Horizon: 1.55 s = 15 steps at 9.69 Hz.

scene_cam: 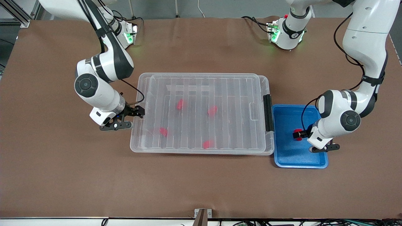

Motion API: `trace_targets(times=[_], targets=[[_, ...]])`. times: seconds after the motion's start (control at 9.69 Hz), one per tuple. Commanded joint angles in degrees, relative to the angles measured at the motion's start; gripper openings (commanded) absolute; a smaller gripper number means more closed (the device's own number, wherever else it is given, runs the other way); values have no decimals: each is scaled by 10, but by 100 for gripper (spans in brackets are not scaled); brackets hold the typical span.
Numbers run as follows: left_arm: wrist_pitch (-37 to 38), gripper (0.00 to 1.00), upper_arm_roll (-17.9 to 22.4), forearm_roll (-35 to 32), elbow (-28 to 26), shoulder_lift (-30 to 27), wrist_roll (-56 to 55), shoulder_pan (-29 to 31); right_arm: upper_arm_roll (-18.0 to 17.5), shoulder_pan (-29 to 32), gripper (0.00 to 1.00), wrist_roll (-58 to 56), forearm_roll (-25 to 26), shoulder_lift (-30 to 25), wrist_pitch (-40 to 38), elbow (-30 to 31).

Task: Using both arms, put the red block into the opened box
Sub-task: 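Slide the lid open with the right gripper while the left gripper grasps the block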

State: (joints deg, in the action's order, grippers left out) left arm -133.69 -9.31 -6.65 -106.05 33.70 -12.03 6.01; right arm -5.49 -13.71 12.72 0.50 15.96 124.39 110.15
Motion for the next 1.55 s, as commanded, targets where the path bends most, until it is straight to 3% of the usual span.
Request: trace_targets(times=[0.0, 0.21, 0.52, 0.62, 0.93, 1.44], targets=[[22, 77, -11, -10, -1, 20, 31, 4, 1, 21, 100, 1, 38, -11, 6, 15], [23, 58, -11, -8, -1, 22, 53, 8, 4, 33, 100, -20, 39, -11, 2, 16], [24, 17, -11, -7, 0, 22, 53, 7, 6, 80, 100, -81, 39, -18, -33, 22], [24, 11, -11, -7, 1, 22, 53, 7, 6, 99, 100, -111, 39, -21, -46, 22], [39, 1, -11, -7, 7, 14, 53, 6, 10, 145, 100, -167, 42, -24, -79, 16], [209, 0, -105, 0, 77, -133, -3, 3, 48, 162, 100, -241, 45, -23, -126, -19]])
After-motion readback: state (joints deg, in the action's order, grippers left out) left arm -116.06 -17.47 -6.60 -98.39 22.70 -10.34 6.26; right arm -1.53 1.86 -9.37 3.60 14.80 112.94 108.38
